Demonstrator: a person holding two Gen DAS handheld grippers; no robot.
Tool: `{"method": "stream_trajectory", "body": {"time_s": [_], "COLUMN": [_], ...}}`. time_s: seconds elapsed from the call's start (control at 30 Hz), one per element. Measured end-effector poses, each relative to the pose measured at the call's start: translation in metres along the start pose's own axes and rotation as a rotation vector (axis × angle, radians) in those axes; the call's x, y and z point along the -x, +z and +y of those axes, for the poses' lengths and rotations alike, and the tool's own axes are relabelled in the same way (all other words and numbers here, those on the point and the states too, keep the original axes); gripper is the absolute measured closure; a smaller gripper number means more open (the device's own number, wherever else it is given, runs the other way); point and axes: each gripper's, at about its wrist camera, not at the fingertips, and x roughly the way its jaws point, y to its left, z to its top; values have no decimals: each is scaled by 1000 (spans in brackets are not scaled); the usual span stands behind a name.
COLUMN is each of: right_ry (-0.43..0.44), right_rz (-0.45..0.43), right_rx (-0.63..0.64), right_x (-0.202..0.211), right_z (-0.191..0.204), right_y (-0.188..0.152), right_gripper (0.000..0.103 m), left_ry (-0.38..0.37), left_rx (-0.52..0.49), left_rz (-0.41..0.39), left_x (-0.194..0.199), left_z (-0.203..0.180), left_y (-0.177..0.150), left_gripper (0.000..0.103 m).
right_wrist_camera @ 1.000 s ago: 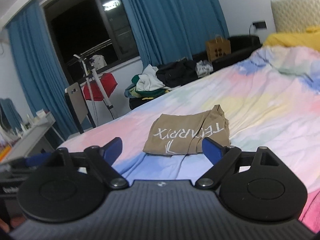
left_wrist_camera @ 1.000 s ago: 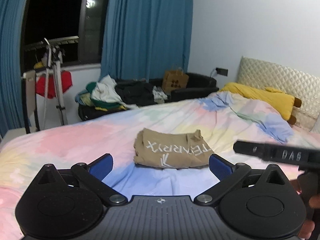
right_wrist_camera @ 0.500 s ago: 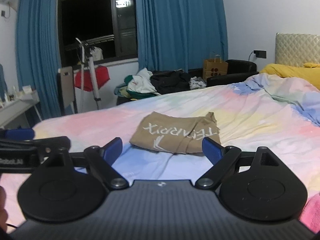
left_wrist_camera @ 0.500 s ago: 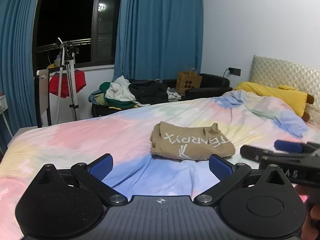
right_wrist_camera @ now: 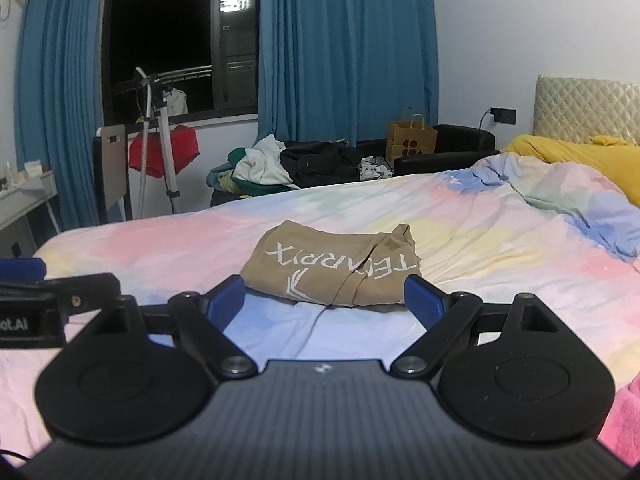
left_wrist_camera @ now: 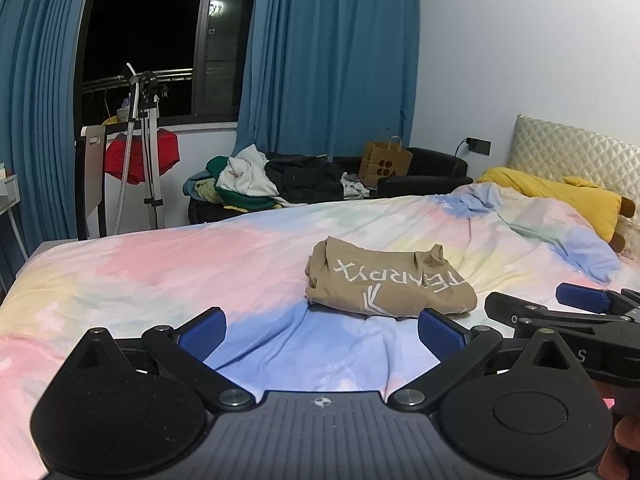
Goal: Fold clothes
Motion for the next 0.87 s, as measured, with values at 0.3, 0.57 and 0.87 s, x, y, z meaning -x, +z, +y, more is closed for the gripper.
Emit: {"method": "stream_trajectory", "body": {"time_s": [0.3, 0.57, 0.87], "right_ry": [5, 3, 2], "right_rz": [3, 7, 15], "right_rx": [-10, -5, -13], "right_x": [1, 1, 1], "right_z": [-2, -1, -2], "right_y": [0, 0, 0], "right_gripper": [15, 15, 15], "left_ry": [4, 14, 17], "left_rx": [0, -6, -6], "left_rz": [0, -11, -13], "left_x": [0, 2, 2], "left_z": [-2, -2, -5], "left_y": [0, 3, 3], "left_gripper": [0, 0, 0]}}
